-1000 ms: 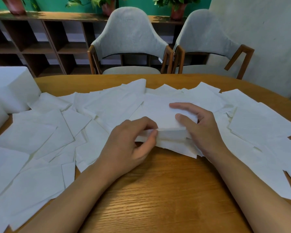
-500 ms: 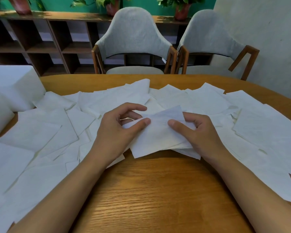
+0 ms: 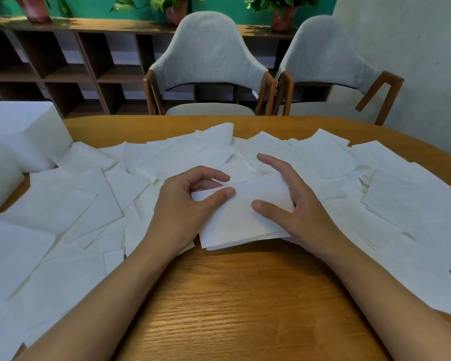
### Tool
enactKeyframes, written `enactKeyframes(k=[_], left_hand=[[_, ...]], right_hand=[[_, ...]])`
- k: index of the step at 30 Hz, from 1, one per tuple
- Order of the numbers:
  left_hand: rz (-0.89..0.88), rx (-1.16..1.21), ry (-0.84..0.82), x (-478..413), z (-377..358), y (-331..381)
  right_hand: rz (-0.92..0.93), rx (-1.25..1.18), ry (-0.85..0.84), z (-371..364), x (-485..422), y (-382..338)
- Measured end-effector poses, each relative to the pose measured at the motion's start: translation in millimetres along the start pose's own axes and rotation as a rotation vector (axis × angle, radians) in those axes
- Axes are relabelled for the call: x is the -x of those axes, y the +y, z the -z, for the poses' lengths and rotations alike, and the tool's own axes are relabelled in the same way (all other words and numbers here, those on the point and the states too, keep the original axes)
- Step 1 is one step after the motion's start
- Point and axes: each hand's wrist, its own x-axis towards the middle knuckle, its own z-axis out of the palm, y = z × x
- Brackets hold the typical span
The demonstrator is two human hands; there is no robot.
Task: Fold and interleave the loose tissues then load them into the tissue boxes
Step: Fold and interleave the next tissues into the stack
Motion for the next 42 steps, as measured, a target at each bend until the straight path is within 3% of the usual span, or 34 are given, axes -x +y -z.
enactKeyframes(k=[11,16,21,26,29,33,36,39,42], left_hand=[[-0.009,-0.053,-0.025,1,0,0],[-0.121,-0.201,0.053,1,-1,0],[0.016,0.044,-0.158,2,0,8],[0.106,0.079,-0.136,2,-1,5],[0.147,0.168,-0.057,1,0,7],[0.237,0.299,-0.177,1,4,6],[0.142,0.208,-0.202,2,5,6],[0.036,0.173,-0.184,1,8,3],[0.023,0.16,-0.177,1,11,9]], right_hand=[[0.003,-0.052,-0.019,1,0,1],[0.021,-0.097,-0.029,5,0,-1],[0.011,-0.146,-0.111,5,4,-3],[0.008,-0.17,-0.119,3,5,-4],[0.002,-0.207,-0.03,10,2,-2],[-0.007,-0.156,0.139,10,-5,3],[-0.019,-0.149,0.122,8,-4,3],[-0.05,-0.176,0.003,12,-1,-1],[-0.013,-0.027,-0.036,15,-2,-10]])
